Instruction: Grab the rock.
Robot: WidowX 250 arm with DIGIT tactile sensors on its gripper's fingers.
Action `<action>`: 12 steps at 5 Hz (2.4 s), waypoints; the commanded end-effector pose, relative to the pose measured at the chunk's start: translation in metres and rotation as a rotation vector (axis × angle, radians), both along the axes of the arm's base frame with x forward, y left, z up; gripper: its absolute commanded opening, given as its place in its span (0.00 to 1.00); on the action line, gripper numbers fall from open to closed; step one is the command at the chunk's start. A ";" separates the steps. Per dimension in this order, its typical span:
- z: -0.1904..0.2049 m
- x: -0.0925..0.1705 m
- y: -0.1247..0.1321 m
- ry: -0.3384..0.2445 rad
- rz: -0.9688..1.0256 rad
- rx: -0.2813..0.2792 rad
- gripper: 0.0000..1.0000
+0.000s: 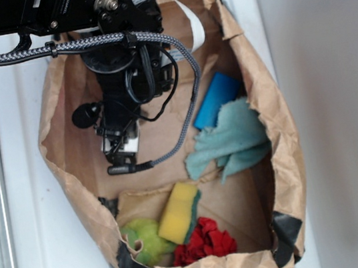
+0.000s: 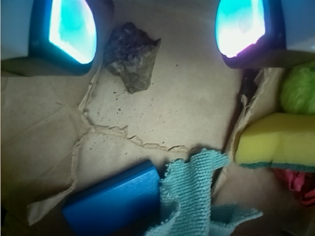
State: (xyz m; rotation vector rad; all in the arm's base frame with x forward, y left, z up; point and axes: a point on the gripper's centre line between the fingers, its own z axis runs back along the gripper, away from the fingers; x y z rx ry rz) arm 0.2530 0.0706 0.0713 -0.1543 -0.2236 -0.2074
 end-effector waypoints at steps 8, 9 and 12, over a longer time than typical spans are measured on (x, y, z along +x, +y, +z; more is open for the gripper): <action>-0.035 0.008 -0.020 0.054 -0.033 0.130 1.00; -0.039 0.010 -0.022 0.059 -0.026 0.145 1.00; -0.038 0.015 -0.021 0.047 0.010 0.157 0.00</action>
